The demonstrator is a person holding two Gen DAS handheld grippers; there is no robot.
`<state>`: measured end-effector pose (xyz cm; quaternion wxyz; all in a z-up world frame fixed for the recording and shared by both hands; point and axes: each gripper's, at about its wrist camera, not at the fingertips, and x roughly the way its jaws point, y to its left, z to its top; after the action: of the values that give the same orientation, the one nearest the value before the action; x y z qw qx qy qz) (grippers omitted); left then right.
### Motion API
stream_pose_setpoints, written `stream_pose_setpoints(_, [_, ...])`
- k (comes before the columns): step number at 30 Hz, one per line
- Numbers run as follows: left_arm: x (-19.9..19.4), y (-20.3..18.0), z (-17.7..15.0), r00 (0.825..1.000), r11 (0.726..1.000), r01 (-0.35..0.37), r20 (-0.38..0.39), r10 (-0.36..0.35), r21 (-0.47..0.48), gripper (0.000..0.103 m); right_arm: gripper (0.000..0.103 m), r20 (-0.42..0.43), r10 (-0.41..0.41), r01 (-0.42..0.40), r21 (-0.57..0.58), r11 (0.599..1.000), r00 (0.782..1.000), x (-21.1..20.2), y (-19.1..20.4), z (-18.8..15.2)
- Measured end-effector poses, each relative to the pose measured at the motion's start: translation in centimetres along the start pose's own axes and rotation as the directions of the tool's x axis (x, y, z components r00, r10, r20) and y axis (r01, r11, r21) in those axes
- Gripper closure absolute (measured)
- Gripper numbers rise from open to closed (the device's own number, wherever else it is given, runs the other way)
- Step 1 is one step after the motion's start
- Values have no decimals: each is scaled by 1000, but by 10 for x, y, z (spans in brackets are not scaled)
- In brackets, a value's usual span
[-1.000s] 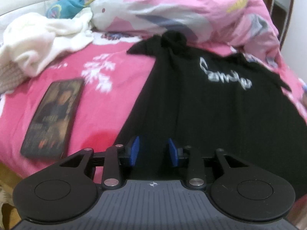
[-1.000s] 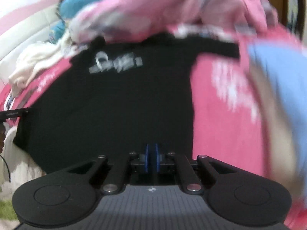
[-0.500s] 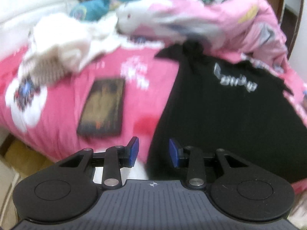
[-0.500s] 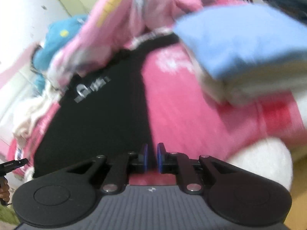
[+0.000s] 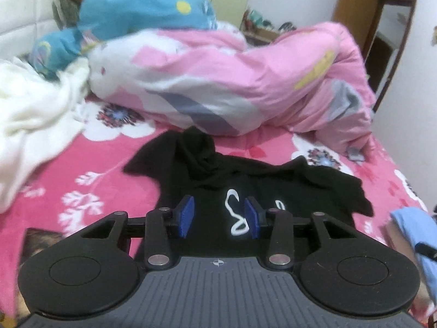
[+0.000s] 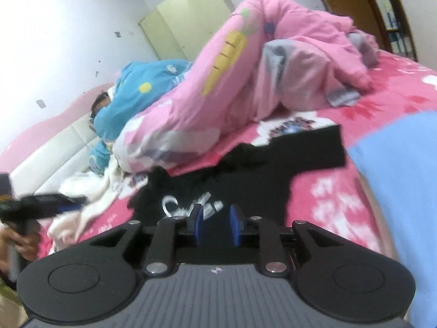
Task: Fold clothes
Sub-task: 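Grasp the shirt's hem with the right gripper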
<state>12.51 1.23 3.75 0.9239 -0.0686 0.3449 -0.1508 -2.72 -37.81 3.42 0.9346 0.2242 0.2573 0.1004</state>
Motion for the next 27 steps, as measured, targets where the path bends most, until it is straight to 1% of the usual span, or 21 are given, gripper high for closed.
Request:
stream_pose_setpoints(3, [37, -5, 4, 999, 998, -46, -6, 46, 38, 63, 79, -44, 9, -11, -49, 999, 999, 49, 7, 31])
stream_pose_setpoints(5, [57, -6, 2, 998, 996, -69, -4, 69, 61, 63, 79, -84, -3, -4, -90, 996, 996, 88, 12, 45])
stream_pose_setpoints(7, [74, -5, -3, 998, 995, -69, -1, 69, 69, 63, 81, -137, -26, 6, -145, 989, 990, 137, 17, 53])
stream_pose_setpoints(9, [87, -1, -11, 998, 995, -66, 4, 66, 75, 63, 82, -178, -58, 21, -206, 978, 982, 180, 19, 53])
stream_pose_setpoints(12, [101, 6, -23, 997, 992, -81, 27, 78, 97, 63, 84, -225, -130, 54, -313, 948, 966, 250, 19, 49])
stream_pose_setpoints(15, [110, 14, -29, 996, 991, -81, 46, 76, 110, 63, 86, -269, -187, 82, -360, 929, 945, 308, 9, 46])
stream_pose_setpoints(17, [115, 20, -34, 996, 990, -79, 57, 73, 113, 63, 87, -276, -212, 99, -372, 923, 938, 337, 1, 50])
stream_pose_setpoints(19, [120, 26, -37, 996, 993, -70, 63, 64, 98, 63, 89, -272, -213, 105, -363, 926, 938, 360, -8, 59])
stream_pose_setpoints(21, [125, 32, -40, 996, 995, -58, 66, 53, 80, 63, 90, -244, -201, 116, -320, 940, 949, 377, -20, 75])
stream_pose_setpoints(22, [128, 35, -41, 997, 997, -43, 62, 39, 64, 63, 89, -231, -190, 125, -268, 955, 954, 383, -27, 85])
stream_pose_setpoints(24, [130, 42, -40, 999, 1000, -9, 52, 7, 25, 63, 89, -210, -138, 120, -98, 988, 968, 390, -49, 103])
stream_pose_setpoints(26, [130, 46, -40, 998, 1000, 14, 56, -14, 2, 63, 87, -158, -146, 149, 4, 989, 977, 387, -65, 114])
stream_pose_setpoints(27, [129, 48, -41, 998, 1000, 20, 61, -20, -3, 63, 87, -132, -161, 166, 30, 986, 978, 382, -71, 119])
